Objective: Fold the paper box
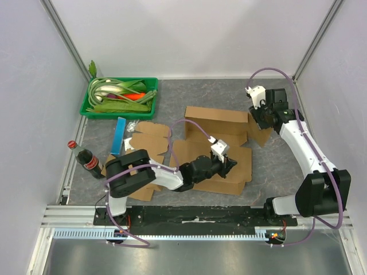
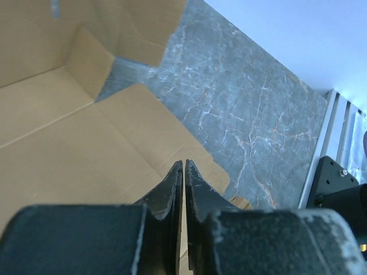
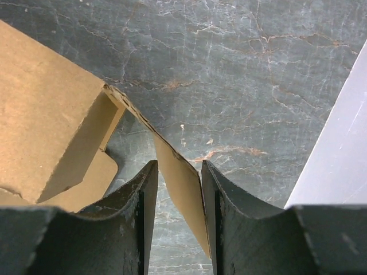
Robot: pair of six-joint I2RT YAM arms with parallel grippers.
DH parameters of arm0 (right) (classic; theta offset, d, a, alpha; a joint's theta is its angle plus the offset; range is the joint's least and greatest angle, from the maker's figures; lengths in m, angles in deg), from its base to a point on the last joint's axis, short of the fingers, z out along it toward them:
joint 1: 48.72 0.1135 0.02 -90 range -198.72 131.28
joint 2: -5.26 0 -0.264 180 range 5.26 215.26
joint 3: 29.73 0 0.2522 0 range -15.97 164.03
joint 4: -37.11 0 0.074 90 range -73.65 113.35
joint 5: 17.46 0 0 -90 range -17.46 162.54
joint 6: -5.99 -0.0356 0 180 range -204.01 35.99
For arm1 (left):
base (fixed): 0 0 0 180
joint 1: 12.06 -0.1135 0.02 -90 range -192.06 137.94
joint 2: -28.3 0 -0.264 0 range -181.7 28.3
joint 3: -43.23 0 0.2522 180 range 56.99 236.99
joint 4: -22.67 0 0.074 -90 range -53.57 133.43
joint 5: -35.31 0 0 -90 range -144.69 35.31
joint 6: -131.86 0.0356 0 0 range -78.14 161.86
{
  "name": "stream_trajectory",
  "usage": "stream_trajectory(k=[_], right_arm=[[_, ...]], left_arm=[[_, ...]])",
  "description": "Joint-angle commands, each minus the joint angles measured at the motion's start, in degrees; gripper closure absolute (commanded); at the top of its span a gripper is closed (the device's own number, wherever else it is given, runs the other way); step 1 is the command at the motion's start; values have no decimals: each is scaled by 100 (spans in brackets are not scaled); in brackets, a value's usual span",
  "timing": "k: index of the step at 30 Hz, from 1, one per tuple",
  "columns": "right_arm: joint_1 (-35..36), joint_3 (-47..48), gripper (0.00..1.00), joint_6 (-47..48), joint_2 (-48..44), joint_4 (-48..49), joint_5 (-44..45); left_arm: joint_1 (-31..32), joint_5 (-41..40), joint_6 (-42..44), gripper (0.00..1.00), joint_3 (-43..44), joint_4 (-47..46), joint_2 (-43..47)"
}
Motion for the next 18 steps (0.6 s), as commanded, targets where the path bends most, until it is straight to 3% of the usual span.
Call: stream_trajectory(k=[1,4,11,18], right_arm=[[-2,-158,56,-316,-363,235,-178],[-2,-194,62,-658,-434,200,5],[15,-1,60,-1599,-21,-196,-47],[120,-53,64,-2373,-187,-187,-29]], left_arm=[[212,-127,635,92,446,-659,-606],[283,-294,670,98,597,-852,-975],[292,-777,820,98,922,-853,-1591],[283,-901,635,98,1150,-704,-1881]])
